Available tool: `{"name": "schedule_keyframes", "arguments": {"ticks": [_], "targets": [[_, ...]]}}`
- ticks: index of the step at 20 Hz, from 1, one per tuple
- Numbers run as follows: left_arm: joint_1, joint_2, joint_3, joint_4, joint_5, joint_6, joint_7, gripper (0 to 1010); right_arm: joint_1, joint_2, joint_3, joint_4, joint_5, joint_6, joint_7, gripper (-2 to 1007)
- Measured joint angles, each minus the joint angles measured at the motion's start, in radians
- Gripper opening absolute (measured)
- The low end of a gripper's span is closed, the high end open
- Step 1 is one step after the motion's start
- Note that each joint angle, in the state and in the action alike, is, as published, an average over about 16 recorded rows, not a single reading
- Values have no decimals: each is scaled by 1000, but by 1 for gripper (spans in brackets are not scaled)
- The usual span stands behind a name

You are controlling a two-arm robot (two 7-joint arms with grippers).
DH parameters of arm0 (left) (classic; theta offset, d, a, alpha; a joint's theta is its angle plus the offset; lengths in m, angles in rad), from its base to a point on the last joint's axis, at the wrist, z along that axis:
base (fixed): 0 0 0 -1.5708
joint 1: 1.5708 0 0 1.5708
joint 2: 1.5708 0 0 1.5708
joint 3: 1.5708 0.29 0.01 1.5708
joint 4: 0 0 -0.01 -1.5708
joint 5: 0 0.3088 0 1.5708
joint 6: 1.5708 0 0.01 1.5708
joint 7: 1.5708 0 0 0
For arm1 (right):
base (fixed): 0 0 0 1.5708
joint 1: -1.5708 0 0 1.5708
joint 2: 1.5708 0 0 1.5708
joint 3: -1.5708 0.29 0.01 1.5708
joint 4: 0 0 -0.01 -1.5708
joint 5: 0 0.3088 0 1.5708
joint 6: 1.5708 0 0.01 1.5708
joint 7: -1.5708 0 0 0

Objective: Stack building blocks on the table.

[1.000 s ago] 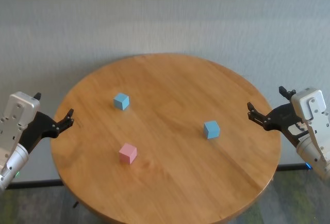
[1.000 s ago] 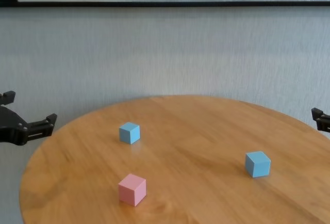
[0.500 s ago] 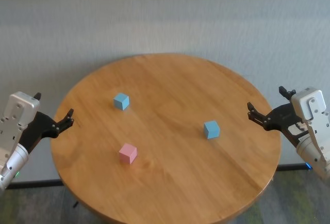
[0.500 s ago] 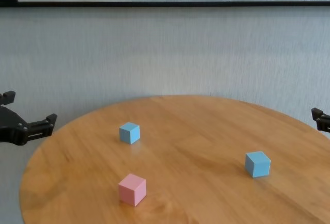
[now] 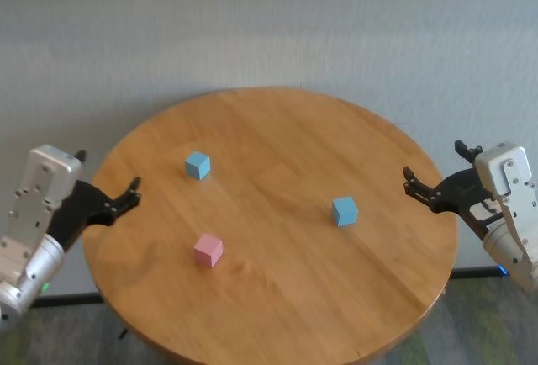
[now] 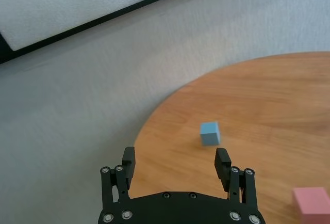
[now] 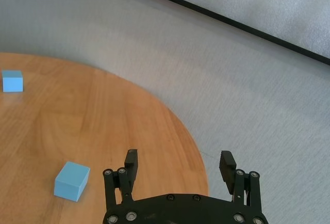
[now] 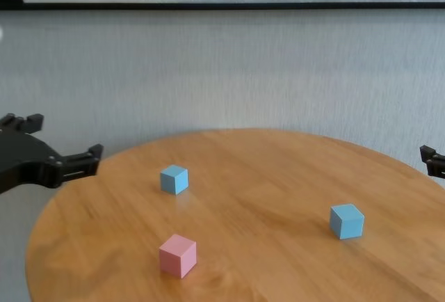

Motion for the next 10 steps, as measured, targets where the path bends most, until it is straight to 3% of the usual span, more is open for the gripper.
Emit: {"name": "schedule_keyframes", "arguments": {"ticks": [5,10], "targets": [[13,-25,9,-63,4,66,-2,1000,0,0,0,0,0,0,0,1001],[4,-64,31,-94,12,138,-13,1000,0,0,0,0,0,0,0,1001]]}}
